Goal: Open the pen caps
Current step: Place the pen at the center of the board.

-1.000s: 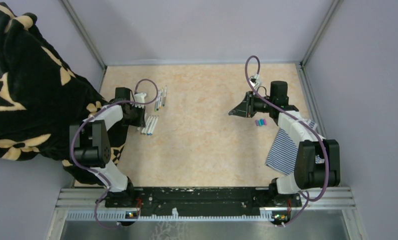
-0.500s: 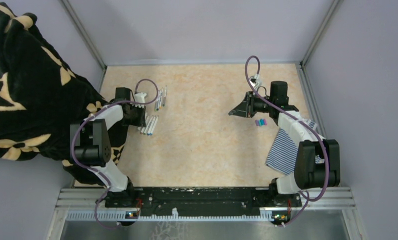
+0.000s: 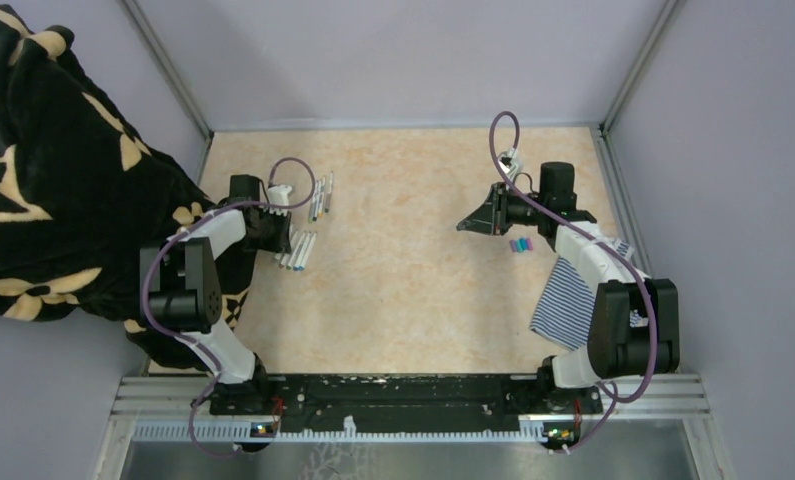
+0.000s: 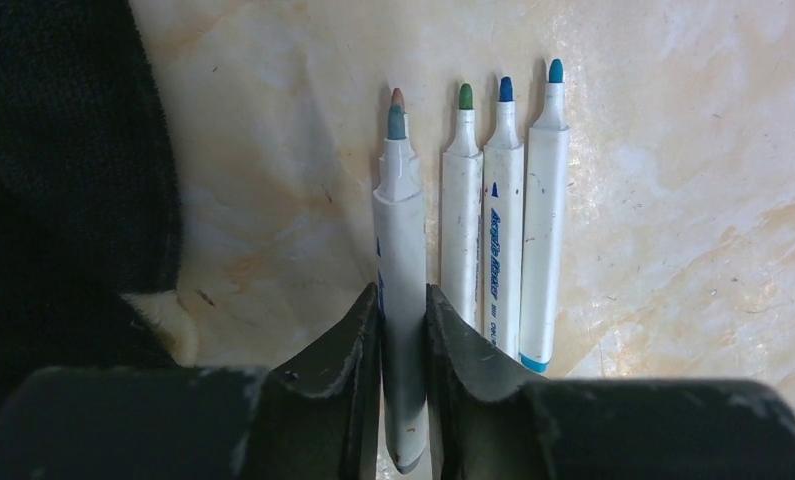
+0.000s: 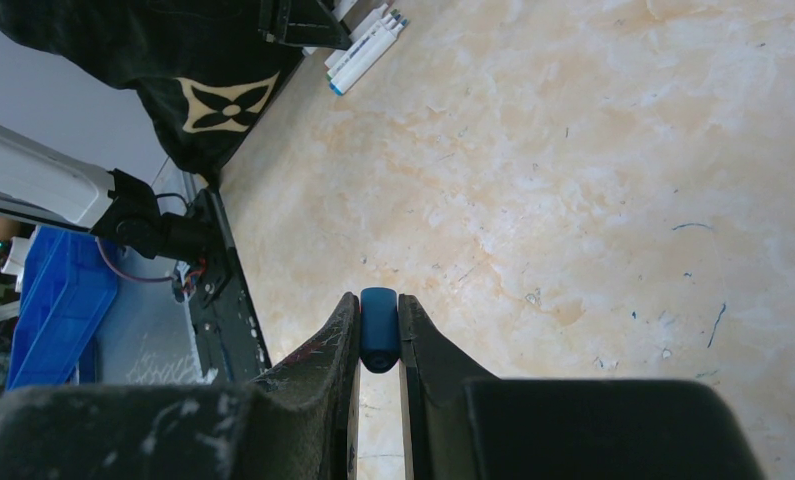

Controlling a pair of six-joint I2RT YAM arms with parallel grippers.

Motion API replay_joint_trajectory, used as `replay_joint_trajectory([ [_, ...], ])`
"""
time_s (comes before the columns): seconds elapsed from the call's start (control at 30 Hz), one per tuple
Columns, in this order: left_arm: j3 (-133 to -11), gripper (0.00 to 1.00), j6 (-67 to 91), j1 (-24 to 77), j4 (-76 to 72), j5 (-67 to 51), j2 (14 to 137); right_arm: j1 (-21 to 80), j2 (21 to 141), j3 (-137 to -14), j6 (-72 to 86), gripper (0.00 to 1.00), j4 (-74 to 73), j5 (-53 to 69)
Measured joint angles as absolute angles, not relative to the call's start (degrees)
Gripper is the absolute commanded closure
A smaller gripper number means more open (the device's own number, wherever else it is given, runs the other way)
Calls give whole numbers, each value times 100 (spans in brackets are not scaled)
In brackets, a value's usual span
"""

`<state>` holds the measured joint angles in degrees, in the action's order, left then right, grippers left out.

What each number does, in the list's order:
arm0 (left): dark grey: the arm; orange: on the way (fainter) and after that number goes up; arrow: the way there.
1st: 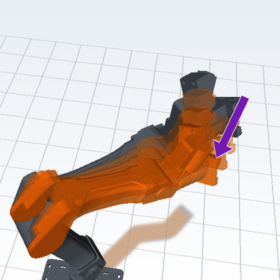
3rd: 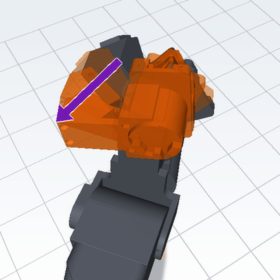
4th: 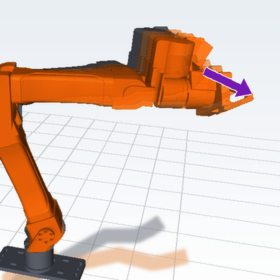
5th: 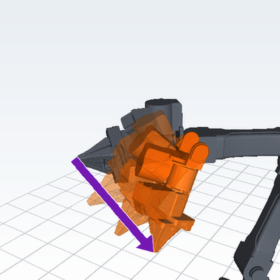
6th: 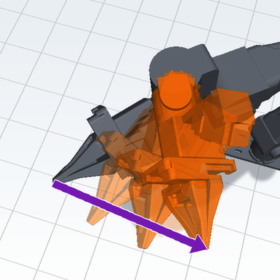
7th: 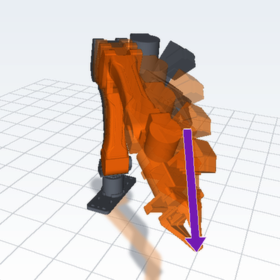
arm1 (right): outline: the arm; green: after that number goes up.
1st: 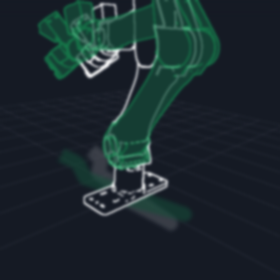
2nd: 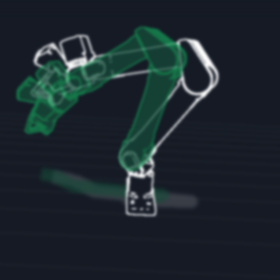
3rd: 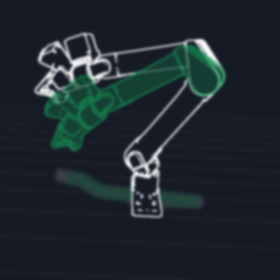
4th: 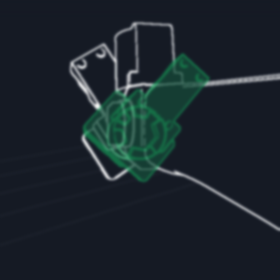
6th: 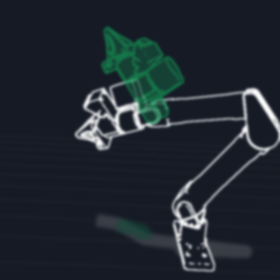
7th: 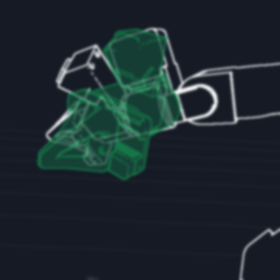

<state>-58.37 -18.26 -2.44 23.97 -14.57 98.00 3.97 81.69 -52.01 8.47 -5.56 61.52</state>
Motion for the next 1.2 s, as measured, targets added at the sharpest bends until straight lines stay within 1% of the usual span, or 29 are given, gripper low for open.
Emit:
replay_joint_trajectory([
  [0.13, -5837, 69, -1824, -266, 2397, -1485, 9817, 397, 8169, -5201, 847, 100, -556, 6152],
  [0.47, -5837, 68, -1826, -301, 2397, -1529, 9817, 397, 8169, -5201, 847, 100, -556, 6152],
  [0.6, -5837, 57, -1826, -305, 2397, -1527, 9819, 397, 8169, -5201, 847, 100, -556, 6152],
  [0.67, -5837, 55, -1826, -305, 2394, -1527, 9819, 397, 8169, -5201, 847, 100, -556, 6152],
  [1.0, -5837, 55, -1824, -311, 2394, -1575, 9817, 397, 8169, -5201, 832, 100, -556, 6152],
  [1.2, -5837, 58, -1824, -322, 2349, -1739, 9806, 397, 8169, -5201, 805, 100, -556, 6152],
])
